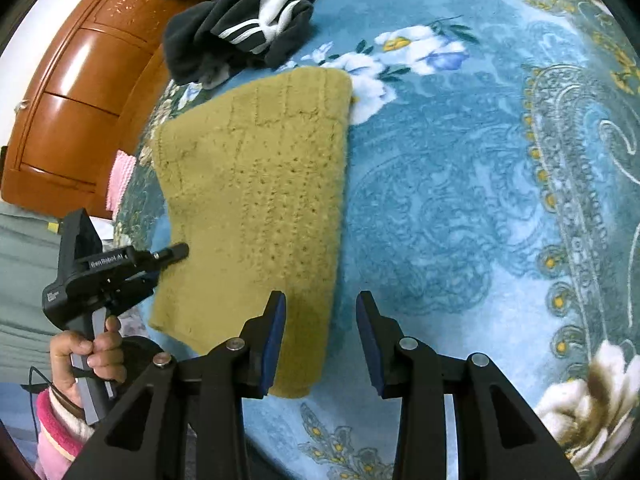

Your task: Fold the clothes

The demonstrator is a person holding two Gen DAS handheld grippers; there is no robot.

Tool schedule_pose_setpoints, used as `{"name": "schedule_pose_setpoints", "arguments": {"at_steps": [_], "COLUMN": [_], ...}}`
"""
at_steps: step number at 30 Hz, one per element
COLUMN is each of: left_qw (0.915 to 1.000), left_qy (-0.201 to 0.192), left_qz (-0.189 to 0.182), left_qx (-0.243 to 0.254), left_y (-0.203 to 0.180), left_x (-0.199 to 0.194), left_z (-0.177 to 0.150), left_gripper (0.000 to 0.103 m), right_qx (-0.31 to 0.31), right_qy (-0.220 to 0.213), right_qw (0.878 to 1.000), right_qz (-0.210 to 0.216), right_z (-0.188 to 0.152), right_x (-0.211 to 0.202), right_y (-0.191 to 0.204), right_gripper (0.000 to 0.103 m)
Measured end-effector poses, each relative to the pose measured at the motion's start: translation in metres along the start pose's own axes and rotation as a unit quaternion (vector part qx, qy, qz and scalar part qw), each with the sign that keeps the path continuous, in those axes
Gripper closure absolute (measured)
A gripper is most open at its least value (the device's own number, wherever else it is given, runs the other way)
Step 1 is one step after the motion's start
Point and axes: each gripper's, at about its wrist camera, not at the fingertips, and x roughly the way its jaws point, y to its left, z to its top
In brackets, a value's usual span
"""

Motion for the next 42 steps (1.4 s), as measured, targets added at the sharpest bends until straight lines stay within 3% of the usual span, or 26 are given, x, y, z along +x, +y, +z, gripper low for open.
{"name": "schedule_pose_setpoints", "arguments": {"at_steps": [3,4,5,8,11,15,17,18,20,25,27,31,35,38,42], "left_qw": [1.0000,0.9999,0.9999,0.9997,0.9987,0.9892,0.9843,0.9817,0.9756,0.9703,0.9712,0.9731,0.9759,0.9769,0.9731], "left_qy": [0.003,0.004,0.005,0.008,-0.017,-0.055,-0.063,-0.066,-0.071,-0.076,-0.075,-0.073,-0.070,-0.069,-0.055], "left_qz": [0.008,0.011,0.014,0.022,-0.041,-0.118,-0.140,-0.150,-0.170,-0.187,-0.186,-0.185,-0.179,-0.177,-0.200], "left_qx": [0.002,0.002,0.003,0.005,-0.026,-0.068,-0.087,-0.097,-0.118,-0.134,-0.129,-0.116,-0.102,-0.099,-0.100], "left_y": [-0.001,-0.001,-0.002,-0.003,0.007,0.022,0.030,0.033,0.041,0.045,0.043,0.042,0.039,0.037,0.033], "left_x": [0.000,-0.001,-0.001,-0.001,-0.011,-0.023,-0.026,-0.026,-0.026,-0.026,-0.028,-0.034,-0.038,-0.035,-0.023], "left_z": [-0.005,-0.007,-0.008,-0.014,-0.014,-0.016,-0.015,-0.014,-0.012,-0.011,-0.007,-0.008,-0.011,-0.006,0.008], "left_gripper": [0.086,0.086,0.086,0.085,0.083,0.068,0.065,0.064,0.064,0.064,0.064,0.064,0.062,0.058,0.043], "right_qx": [-0.008,-0.010,-0.010,-0.004,0.018,0.047,0.067,0.080,0.099,0.106,0.075,0.011,0.031,0.062,0.050], "right_qy": [0.018,0.023,0.028,0.040,0.041,0.044,0.042,0.042,0.042,0.048,0.047,0.016,-0.026,-0.022,-0.025], "right_qw": [0.999,0.999,0.999,0.998,0.997,0.993,0.991,0.989,0.987,0.981,0.987,0.999,0.999,0.997,0.998], "right_qz": [0.032,0.038,0.040,0.047,0.058,0.102,0.111,0.117,0.123,0.157,0.135,0.051,-0.035,-0.047,-0.041], "right_z": [-0.004,-0.005,-0.006,-0.012,-0.016,-0.020,-0.022,-0.024,-0.026,-0.016,-0.002,0.049,0.105,0.120,0.107], "right_x": [0.011,0.015,0.019,0.032,0.039,0.053,0.058,0.059,0.059,0.041,0.028,-0.017,-0.041,-0.039,-0.038], "right_y": [0.007,0.009,0.009,0.007,-0.002,-0.005,-0.009,-0.013,-0.017,-0.019,-0.016,-0.024,-0.060,-0.085,-0.095], "right_gripper": [0.063,0.051,0.049,0.048,0.048,0.046,0.046,0.049,0.070,0.077,0.077,0.078,0.078,0.077,0.072]}}
